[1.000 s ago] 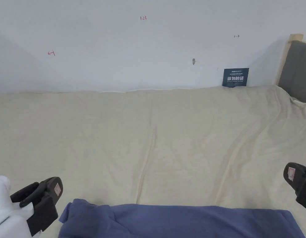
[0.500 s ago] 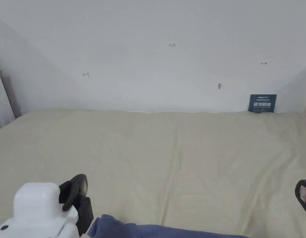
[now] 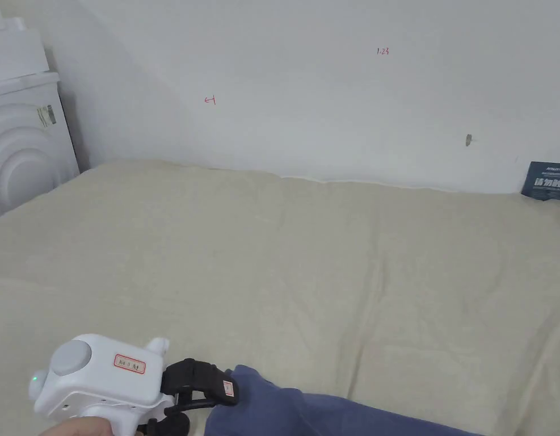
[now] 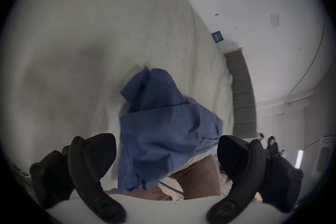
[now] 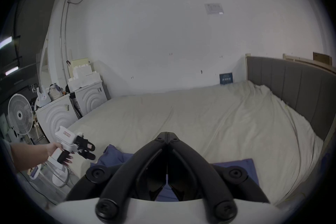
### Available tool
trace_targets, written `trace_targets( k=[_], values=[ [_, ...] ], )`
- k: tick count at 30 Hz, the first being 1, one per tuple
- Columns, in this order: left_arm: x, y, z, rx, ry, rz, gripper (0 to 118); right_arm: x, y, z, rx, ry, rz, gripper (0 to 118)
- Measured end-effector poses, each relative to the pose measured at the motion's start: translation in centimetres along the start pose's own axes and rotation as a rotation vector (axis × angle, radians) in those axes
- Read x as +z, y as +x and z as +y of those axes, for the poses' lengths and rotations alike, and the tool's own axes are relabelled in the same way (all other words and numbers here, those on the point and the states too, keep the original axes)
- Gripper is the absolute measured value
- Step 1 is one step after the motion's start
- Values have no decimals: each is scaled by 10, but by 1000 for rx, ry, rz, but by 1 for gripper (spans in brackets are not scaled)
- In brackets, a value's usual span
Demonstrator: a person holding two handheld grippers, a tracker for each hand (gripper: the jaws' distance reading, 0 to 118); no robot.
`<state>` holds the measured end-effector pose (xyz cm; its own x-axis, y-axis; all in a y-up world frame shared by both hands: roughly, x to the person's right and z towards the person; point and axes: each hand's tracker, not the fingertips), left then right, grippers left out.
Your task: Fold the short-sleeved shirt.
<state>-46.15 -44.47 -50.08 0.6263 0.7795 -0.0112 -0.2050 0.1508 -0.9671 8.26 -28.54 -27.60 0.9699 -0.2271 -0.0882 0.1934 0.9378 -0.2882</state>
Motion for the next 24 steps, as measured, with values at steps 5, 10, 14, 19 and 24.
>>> trace_targets(
  k=[5,10,14,19,24],
  values=[
    [-27,-28,17,24,-35,-5,114,-13,11,5,-80,-36,-32,1],
    [-44,-37,21,86,-68,-195,118,-17,15,11,-73,-31,-61,1],
    [-55,-37,19,103,-93,-239,118,-23,14,12,-70,-43,-60,1],
    [-63,-15,12,-29,-127,-112,118,-31,9,2,-65,-81,-41,1],
    [-66,-4,9,-11,-55,-21,89,-33,4,-6,-79,-114,-3,1]
  ],
)
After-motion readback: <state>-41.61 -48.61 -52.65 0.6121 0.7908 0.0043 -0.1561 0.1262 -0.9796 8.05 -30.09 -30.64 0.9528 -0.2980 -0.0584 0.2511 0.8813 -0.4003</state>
